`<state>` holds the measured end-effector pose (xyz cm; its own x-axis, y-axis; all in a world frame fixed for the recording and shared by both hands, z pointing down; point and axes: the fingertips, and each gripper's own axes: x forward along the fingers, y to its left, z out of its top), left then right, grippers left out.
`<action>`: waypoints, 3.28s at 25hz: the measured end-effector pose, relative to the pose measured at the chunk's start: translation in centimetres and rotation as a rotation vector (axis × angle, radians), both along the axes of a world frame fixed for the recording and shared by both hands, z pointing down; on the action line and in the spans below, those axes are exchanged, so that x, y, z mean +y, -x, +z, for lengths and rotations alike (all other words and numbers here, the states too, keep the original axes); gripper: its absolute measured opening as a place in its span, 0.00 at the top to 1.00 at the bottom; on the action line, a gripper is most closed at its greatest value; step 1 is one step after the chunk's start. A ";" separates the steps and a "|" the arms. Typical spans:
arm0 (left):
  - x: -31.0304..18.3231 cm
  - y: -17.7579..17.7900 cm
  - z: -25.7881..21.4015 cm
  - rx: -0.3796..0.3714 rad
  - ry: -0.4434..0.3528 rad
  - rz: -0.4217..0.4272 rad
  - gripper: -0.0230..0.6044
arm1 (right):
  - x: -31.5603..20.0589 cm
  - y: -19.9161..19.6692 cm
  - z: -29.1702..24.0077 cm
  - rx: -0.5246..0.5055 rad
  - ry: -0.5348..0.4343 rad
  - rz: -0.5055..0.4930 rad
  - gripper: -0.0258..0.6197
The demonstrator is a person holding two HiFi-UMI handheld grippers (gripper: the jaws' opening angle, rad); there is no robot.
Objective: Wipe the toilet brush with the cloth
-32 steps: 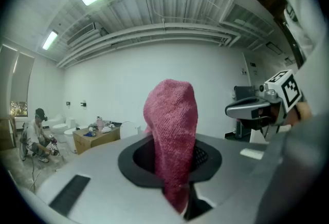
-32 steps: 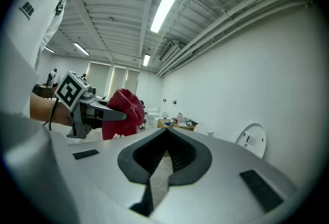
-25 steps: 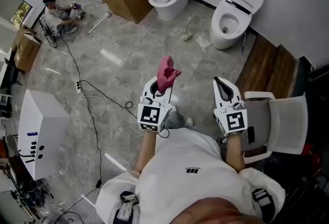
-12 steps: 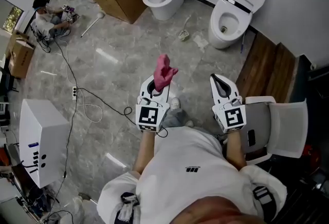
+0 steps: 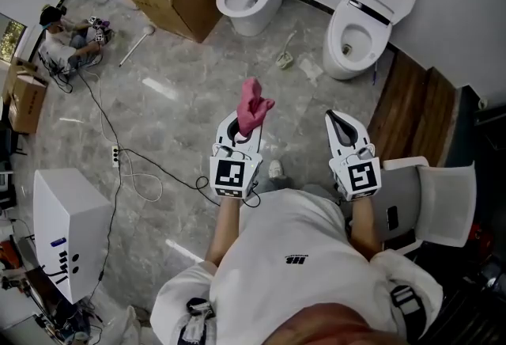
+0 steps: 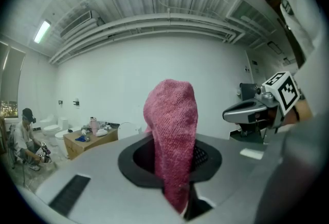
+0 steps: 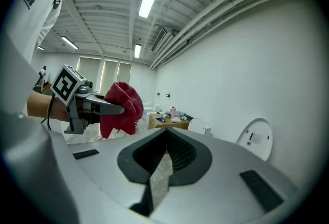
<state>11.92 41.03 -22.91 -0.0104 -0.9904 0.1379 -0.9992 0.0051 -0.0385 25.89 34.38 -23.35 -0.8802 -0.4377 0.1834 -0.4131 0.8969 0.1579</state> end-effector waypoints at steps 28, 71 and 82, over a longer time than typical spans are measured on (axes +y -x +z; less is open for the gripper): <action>-20.9 9.1 2.7 0.040 0.039 0.042 0.84 | -20.6 10.3 2.2 0.019 0.043 0.002 0.96; -44.0 24.5 32.8 0.160 0.314 0.363 0.84 | -39.3 24.9 33.0 0.222 0.257 0.309 0.96; -46.9 25.6 42.7 0.183 0.331 0.410 0.84 | -41.8 26.5 43.6 0.266 0.267 0.296 0.96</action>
<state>-13.68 -5.90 19.74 0.4202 -0.8119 0.4053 -0.9073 -0.3687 0.2022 -0.65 -7.38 20.22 -0.6322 -0.5694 0.5255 -0.6334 0.7704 0.0727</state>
